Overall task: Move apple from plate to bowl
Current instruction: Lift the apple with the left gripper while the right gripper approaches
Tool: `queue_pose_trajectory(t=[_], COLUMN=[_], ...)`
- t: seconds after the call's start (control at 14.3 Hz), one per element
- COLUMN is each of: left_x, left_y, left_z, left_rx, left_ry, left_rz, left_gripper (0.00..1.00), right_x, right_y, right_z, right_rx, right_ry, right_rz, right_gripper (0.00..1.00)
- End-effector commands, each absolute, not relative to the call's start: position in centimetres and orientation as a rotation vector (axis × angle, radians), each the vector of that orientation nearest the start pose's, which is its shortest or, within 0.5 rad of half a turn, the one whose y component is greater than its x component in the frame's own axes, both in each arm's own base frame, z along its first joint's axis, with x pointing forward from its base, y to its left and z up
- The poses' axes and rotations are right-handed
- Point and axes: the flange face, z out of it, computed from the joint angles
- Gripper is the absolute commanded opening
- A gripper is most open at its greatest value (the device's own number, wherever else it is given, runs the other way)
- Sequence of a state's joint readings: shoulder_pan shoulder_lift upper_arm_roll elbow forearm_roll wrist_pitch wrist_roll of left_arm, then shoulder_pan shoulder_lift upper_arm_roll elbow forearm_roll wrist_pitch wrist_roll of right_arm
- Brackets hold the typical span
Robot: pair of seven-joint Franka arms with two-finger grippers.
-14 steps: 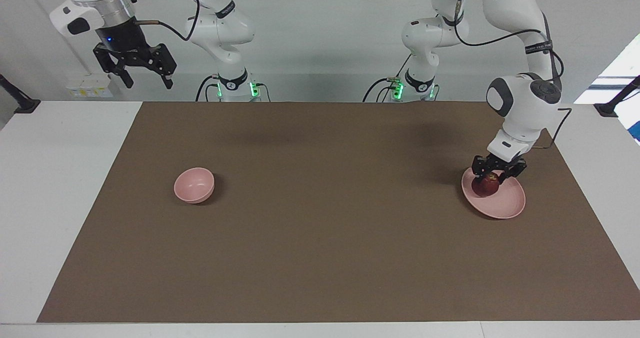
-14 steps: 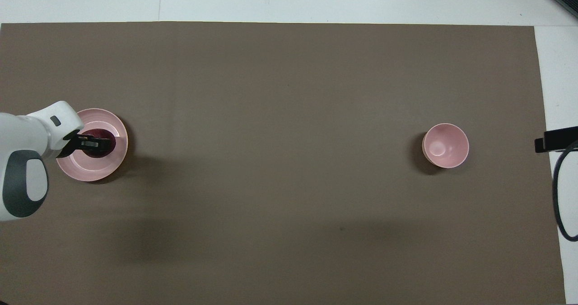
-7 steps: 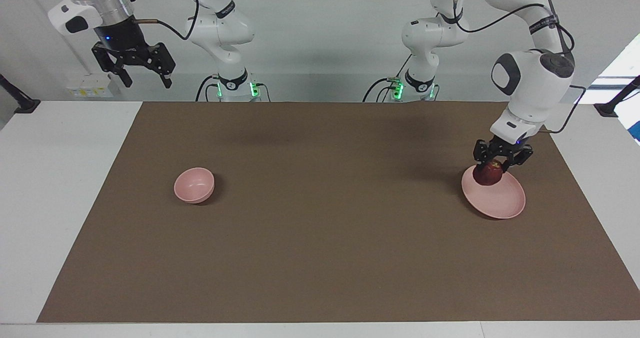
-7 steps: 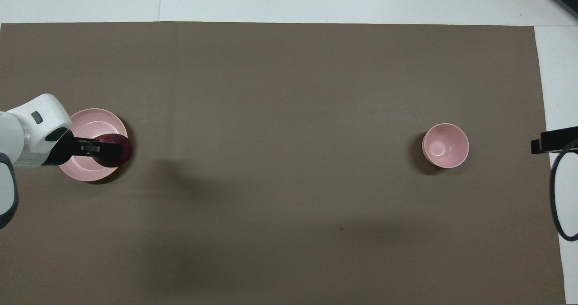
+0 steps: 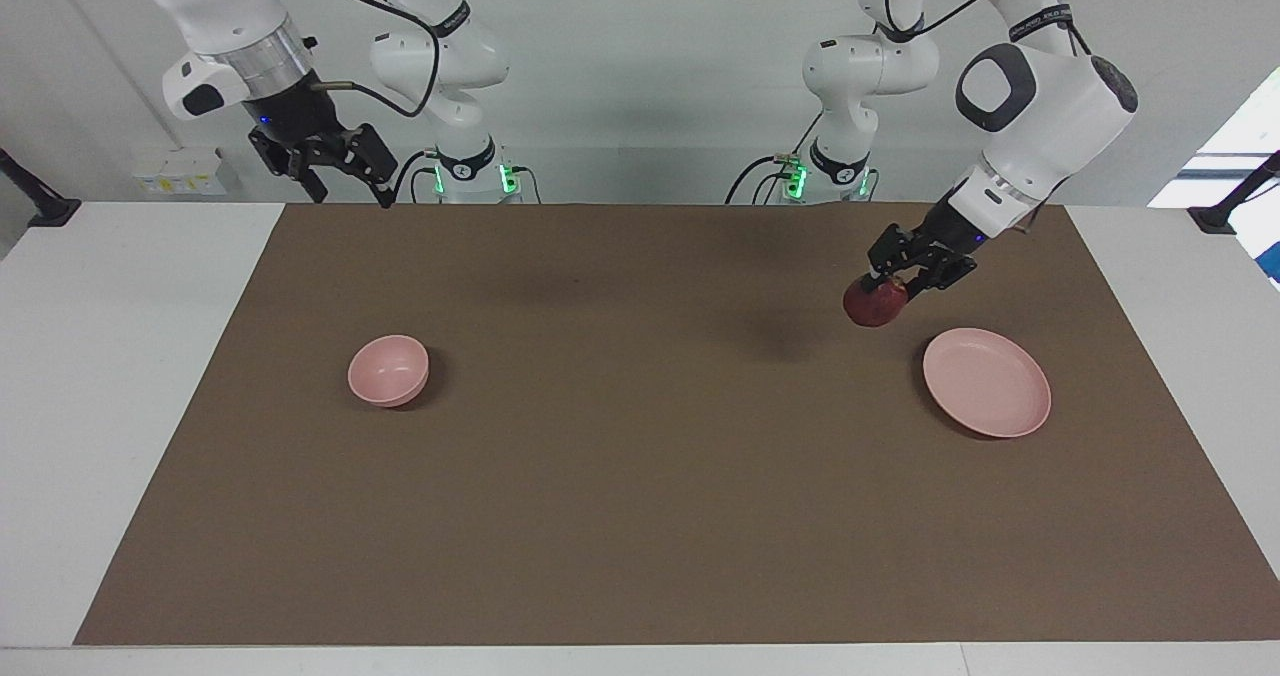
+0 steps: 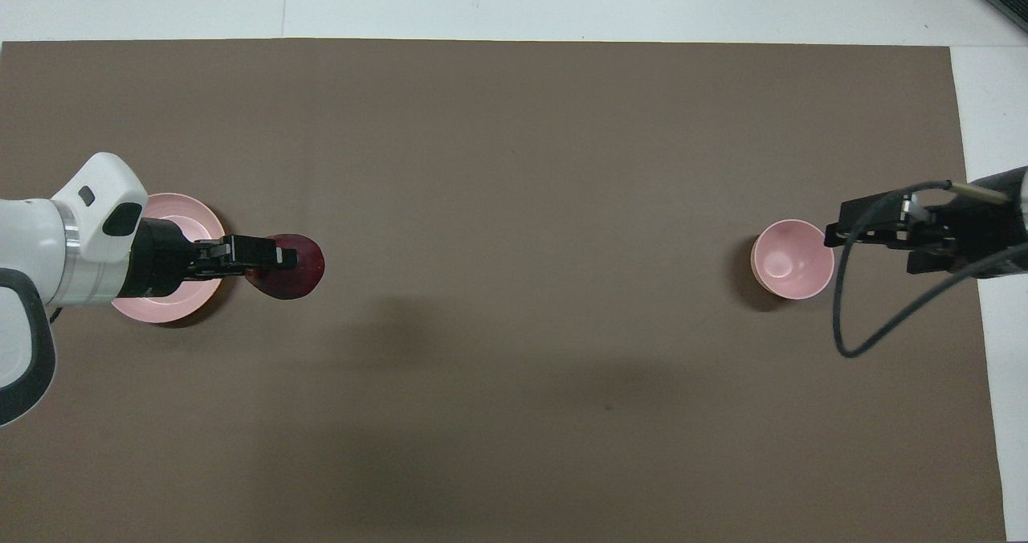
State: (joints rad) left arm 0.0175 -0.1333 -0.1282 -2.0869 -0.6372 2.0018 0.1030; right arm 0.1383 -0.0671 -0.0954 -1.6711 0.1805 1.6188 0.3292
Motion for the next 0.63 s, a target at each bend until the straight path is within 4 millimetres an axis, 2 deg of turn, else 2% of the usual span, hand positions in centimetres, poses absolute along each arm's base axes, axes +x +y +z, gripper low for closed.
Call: queue_pose_trajectory(t=[0.0,0.14,0.28,0.56], left_x=[50.8,50.7,50.7,50.4], left_y=[-13.0,-14.2,-14.9,-17.6], left_z=[51.3,51.8,52.5,53.6], left_rx=[2.477,2.374,2.282,2.164], left_ry=[0.128,0.171,0.207,0.290], left_rz=[0.013,0.000,0.000,0.072], left_gripper=[0.00,0.00,0.00,0.00], right_x=[54.7,55.7,56.7,57.6], right_y=[7.1,10.1,12.2,13.8], right_z=[59.5,58.4,58.2,57.9], right_rx=[-2.811,-2.699,-2.540,-2.309], right_ry=[0.595,0.731,0.894,1.092], right_rz=[0.076,0.119,0.144,0.253], right_gripper=[1.00,1.00,1.00,1.00])
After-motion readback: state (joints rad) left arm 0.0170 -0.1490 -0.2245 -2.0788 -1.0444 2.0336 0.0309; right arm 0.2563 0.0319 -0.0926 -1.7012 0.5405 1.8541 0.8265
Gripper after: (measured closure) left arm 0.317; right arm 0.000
